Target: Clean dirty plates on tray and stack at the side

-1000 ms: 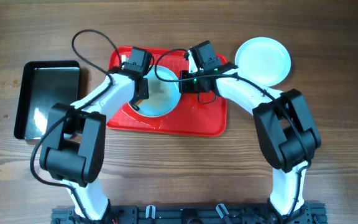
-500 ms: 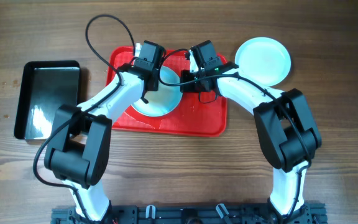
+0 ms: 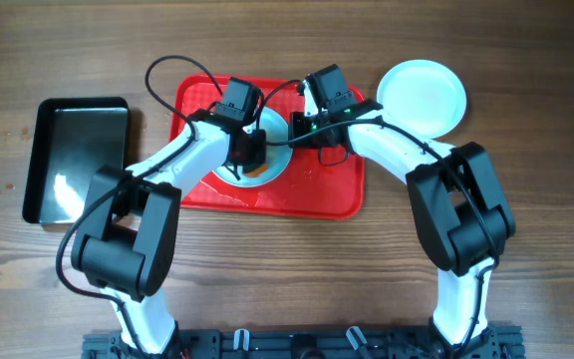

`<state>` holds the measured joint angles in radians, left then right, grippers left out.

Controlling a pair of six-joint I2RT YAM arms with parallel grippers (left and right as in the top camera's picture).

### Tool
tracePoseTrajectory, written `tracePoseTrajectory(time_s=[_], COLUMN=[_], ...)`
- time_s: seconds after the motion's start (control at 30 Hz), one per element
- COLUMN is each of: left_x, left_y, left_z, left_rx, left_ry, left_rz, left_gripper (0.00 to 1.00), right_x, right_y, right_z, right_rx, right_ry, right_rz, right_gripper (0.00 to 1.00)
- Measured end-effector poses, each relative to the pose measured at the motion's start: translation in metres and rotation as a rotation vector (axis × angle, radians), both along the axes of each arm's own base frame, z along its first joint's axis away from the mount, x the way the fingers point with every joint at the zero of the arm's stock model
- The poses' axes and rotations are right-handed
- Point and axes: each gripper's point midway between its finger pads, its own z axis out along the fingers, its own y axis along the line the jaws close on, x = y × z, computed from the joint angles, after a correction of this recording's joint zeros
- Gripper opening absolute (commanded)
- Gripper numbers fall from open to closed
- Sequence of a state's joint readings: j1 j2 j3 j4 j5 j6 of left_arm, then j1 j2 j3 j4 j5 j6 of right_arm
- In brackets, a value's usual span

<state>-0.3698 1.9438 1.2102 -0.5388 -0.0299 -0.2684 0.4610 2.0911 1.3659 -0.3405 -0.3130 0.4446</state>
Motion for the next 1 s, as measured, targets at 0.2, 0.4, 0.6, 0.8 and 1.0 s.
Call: tracePoseTrajectory(time_s=[0.2,0.4,0.6,0.8,1.0], left_x=[0.023,0.057,0.04,0.015,-0.003], left_y=[0.076,0.112,0.104,0.062,0.046], left_z=[0.015,0.063,0.083,0.077,0.066], left_rx=[0.436,0.753,0.566,-0.019,-0.115], left_ry=[-0.156,-0.377,-0.351,-0.142,-0.032], left_rz=[0.104,0.144,0.197,0.201,0.182], left_gripper=[0.04,0.04,0.04,0.04,0.04], right_x=[0.0,-0.001,-0.007,0.019,0.025], right_y=[0.001,0.002,-0.01,-0.051,-0.075], right_z=[0.0,0.0,0.001,0.097,0.197], right_rx=[0.005,0.004,-0.07,-0.327,-0.501], right_ry=[0.0,0.0,0.035,-0.128,-0.329], right_rz=[0.004,0.005,-0.007,-0.026,-0.024], right_gripper=[0.04,0.04,0.04,0.04,0.33])
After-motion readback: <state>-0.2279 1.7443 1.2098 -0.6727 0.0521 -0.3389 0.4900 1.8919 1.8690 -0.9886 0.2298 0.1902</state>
